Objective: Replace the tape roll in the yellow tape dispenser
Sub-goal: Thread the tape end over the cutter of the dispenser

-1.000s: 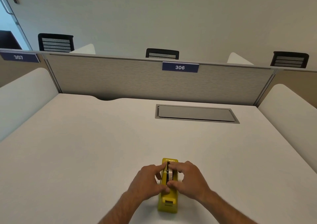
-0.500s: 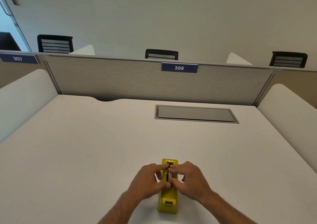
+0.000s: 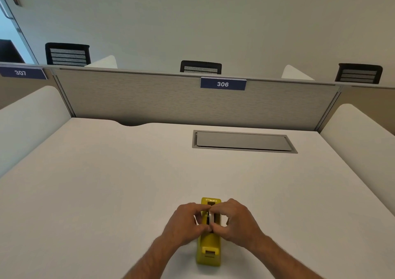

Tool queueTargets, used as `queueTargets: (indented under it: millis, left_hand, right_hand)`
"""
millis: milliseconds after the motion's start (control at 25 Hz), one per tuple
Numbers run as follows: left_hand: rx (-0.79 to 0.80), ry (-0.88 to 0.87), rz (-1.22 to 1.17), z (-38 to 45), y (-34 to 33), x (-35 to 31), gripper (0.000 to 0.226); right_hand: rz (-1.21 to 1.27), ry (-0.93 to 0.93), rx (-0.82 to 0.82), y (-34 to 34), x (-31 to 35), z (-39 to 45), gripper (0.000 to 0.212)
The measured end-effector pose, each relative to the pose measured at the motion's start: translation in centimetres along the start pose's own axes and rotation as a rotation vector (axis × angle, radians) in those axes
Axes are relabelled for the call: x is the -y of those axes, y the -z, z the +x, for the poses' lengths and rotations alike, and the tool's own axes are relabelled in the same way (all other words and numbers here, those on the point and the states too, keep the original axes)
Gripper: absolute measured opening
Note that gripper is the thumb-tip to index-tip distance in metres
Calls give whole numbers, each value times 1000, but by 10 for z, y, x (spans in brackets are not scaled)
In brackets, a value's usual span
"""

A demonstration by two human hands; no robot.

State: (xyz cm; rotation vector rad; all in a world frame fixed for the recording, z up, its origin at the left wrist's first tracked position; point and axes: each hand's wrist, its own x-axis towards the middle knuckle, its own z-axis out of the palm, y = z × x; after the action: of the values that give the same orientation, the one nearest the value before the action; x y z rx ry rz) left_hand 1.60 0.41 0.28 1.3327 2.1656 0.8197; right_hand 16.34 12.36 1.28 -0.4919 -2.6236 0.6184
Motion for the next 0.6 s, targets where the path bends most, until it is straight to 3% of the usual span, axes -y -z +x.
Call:
queueTargets:
  millis: [280, 480, 600]
  left_hand:
    - [6, 22, -46, 2, 1, -1, 60]
    - [9, 4, -35, 4, 0, -2, 52]
    - [9, 27, -75, 4, 0, -1, 59]
  right_hand:
    - [36, -10, -25, 2, 1, 6, 16]
    - [-9, -11, 7, -1, -1, 2, 27]
    - [17, 3, -24, 0, -1, 5, 16]
